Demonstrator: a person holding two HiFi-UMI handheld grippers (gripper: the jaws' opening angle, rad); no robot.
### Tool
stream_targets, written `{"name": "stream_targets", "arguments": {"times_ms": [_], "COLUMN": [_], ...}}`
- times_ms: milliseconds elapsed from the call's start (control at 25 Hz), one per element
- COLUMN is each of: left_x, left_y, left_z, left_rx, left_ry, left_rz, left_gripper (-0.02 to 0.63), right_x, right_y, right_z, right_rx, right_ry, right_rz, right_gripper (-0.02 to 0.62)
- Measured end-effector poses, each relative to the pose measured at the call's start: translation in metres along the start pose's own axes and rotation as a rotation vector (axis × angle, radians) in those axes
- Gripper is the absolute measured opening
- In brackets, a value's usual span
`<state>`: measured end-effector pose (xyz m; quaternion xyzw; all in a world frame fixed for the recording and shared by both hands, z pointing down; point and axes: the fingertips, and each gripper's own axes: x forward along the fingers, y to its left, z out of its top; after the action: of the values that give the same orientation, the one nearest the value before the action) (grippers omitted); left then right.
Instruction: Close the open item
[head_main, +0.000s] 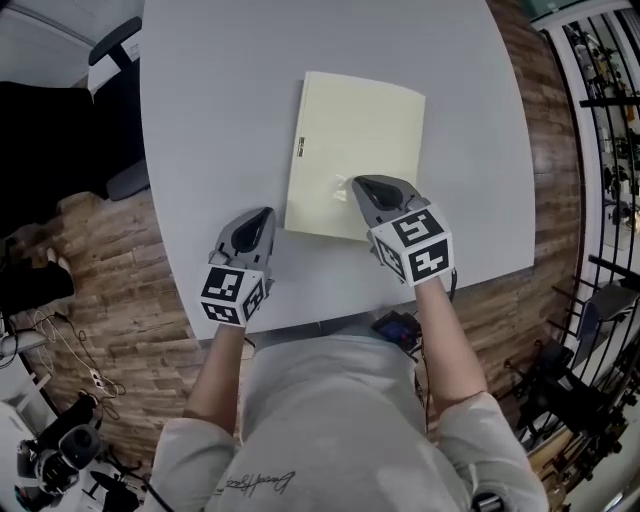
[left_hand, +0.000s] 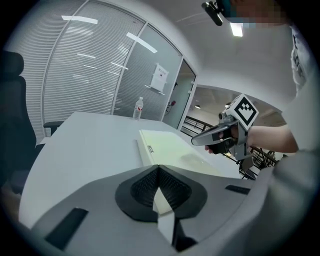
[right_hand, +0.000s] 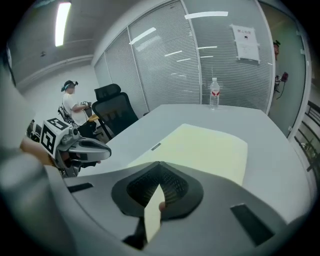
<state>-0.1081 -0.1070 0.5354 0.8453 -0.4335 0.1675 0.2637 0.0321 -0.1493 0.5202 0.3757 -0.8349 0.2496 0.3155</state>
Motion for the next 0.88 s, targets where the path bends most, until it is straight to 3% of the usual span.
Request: {"name": "stream_targets", "arguments": {"times_ms": [440, 880], "left_x": [-0.013, -0.032], "left_y": [-0.038, -0.09], "left_z": [0.044, 0.082], "left_rx": [0.077, 0.131], "left_ry": [-0.063, -0.118], "left_rz": [-0.071, -0.158], "left_gripper": [0.009, 0.009], "right_x": [-0.065, -0.123], "right_y": [-0.003, 0.005], "right_z": [-0.003, 0.006], "right_rx": [0.022, 0.056], "right_ry": [-0.135, -0.276], "right_rz": [-0.068, -0.081], "right_gripper": [0.014, 0.015]}}
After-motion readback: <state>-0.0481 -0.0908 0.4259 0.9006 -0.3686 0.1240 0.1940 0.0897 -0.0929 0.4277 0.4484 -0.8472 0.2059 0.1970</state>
